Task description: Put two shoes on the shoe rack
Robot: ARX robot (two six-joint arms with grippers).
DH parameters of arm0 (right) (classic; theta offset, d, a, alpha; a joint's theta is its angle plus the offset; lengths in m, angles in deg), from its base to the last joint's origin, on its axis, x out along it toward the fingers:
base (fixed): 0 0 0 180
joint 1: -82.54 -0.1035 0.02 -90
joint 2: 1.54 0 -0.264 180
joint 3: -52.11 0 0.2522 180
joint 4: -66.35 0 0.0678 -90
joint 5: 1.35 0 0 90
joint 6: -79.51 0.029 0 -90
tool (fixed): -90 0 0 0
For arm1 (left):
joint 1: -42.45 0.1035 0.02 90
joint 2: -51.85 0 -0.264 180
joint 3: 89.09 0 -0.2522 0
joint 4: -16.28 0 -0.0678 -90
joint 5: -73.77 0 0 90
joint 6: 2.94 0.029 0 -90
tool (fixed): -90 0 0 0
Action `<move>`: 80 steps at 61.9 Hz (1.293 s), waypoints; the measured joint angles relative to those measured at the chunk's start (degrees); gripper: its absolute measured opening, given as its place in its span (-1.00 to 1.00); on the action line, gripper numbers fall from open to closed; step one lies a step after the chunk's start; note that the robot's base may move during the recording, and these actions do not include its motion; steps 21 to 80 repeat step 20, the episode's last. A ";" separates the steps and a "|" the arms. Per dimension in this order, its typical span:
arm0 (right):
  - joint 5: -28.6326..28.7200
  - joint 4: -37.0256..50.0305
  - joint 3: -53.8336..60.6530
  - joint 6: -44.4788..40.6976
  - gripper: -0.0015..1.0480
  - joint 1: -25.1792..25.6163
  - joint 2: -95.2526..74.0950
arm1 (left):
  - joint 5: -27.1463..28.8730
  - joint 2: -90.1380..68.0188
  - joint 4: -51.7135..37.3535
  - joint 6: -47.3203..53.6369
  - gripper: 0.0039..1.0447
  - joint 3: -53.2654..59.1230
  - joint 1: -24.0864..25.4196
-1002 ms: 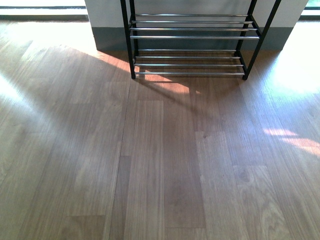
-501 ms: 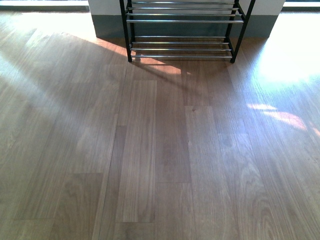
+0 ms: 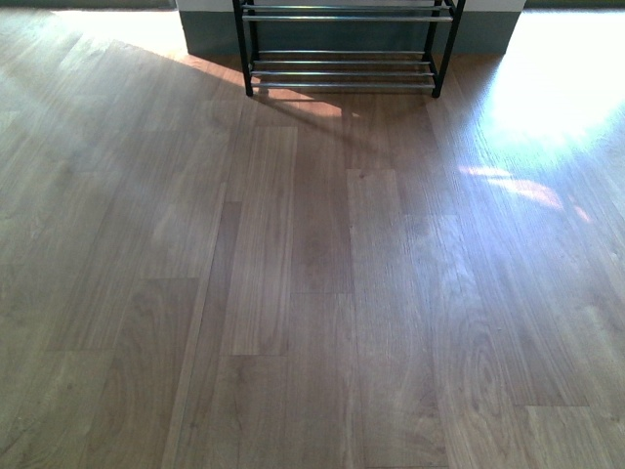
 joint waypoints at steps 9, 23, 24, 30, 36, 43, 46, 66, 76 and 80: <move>0.00 0.00 0.00 0.00 0.82 0.00 0.00 | 0.00 0.00 0.00 0.02 0.83 0.00 0.00; 0.00 0.00 0.00 0.00 0.82 0.00 0.00 | -0.02 0.00 0.02 0.00 0.83 0.00 0.00; 0.00 0.00 0.00 0.00 0.82 0.00 0.00 | -0.02 0.00 0.02 0.00 0.83 0.00 0.00; 0.00 0.00 0.00 0.00 0.82 0.00 0.00 | -0.02 0.00 0.02 0.00 0.83 0.00 0.00; 0.00 0.00 0.00 0.00 0.82 0.00 0.00 | -0.02 0.00 0.02 0.00 0.83 0.00 0.00; 0.00 0.00 0.00 0.00 0.82 0.00 0.00 | -0.02 0.00 0.02 0.00 0.83 0.00 0.00; 0.00 0.00 0.00 0.00 0.82 0.00 0.00 | -0.02 0.00 0.02 0.00 0.83 0.00 0.00; 0.00 0.00 0.00 0.00 0.82 0.00 0.00 | -0.02 0.00 0.02 0.00 0.83 0.00 0.00; 0.00 0.00 0.00 0.00 0.82 0.00 0.00 | -0.02 0.00 0.02 0.00 0.83 0.00 0.00; 0.00 0.00 0.00 0.00 0.82 0.00 0.00 | -0.02 0.00 0.02 0.00 0.83 0.00 0.00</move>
